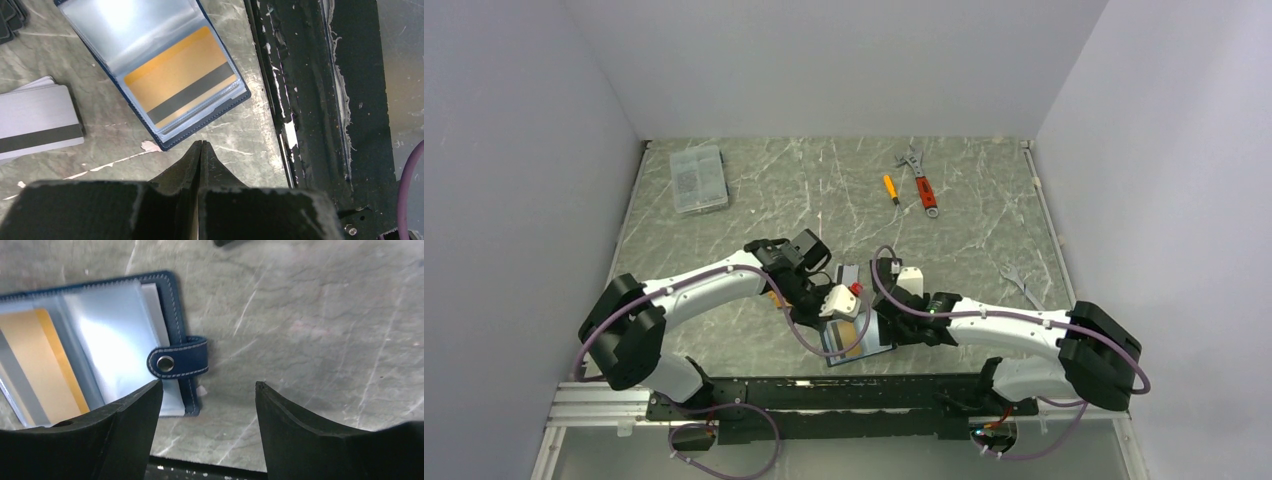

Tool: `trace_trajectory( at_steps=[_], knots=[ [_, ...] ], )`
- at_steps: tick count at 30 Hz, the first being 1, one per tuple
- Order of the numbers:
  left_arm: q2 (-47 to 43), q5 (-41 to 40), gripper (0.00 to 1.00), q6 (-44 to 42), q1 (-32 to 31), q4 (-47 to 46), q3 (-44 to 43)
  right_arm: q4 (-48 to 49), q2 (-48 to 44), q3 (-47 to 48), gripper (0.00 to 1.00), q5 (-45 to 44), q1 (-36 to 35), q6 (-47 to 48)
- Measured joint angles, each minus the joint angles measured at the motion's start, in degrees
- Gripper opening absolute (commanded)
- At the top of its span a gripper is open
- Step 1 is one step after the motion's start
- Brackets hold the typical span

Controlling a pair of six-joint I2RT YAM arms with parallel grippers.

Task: Put the credit cards into the card holder
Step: Close the card holder at the center of the board.

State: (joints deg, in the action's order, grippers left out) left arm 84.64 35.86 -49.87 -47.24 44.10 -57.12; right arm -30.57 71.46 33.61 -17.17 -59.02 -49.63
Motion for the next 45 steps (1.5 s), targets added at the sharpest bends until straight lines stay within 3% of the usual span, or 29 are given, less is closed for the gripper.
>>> trace_trajectory(
  at_steps=[7, 16, 25, 31, 34, 45],
  knots=[
    [-0.20, -1.68, 0.05, -1.03, -1.33, 0.20, 1.03, 2.36, -1.44, 0.09, 0.62, -6.71, 0.00, 0.17],
    [-0.20, -2.95, 0.06, -1.99, -1.97, 0.37, 1.53, 9.57, 1.07, 0.09, 0.60, -7.39, 0.00, 2.84],
    [-1.38, -3.78, 0.06, -3.43, -1.97, 1.31, 1.79, 11.98, 4.98, 0.28, 0.38, -8.31, 0.42, 3.37],
    [-1.77, -4.39, 0.06, -3.91, -2.25, 1.33, 3.54, 12.31, 0.57, -1.73, 0.08, -9.35, 2.27, 3.17],
    [-1.77, -4.68, 0.05, -3.91, -2.47, 0.96, 3.54, 12.44, -0.13, -2.01, 0.01, -9.18, 1.29, 3.17],
    [-1.77, -5.51, 0.04, -4.02, -2.58, -0.44, 4.90, 11.78, -7.19, -2.93, 0.00, -6.75, 1.29, 2.45]
  ],
)
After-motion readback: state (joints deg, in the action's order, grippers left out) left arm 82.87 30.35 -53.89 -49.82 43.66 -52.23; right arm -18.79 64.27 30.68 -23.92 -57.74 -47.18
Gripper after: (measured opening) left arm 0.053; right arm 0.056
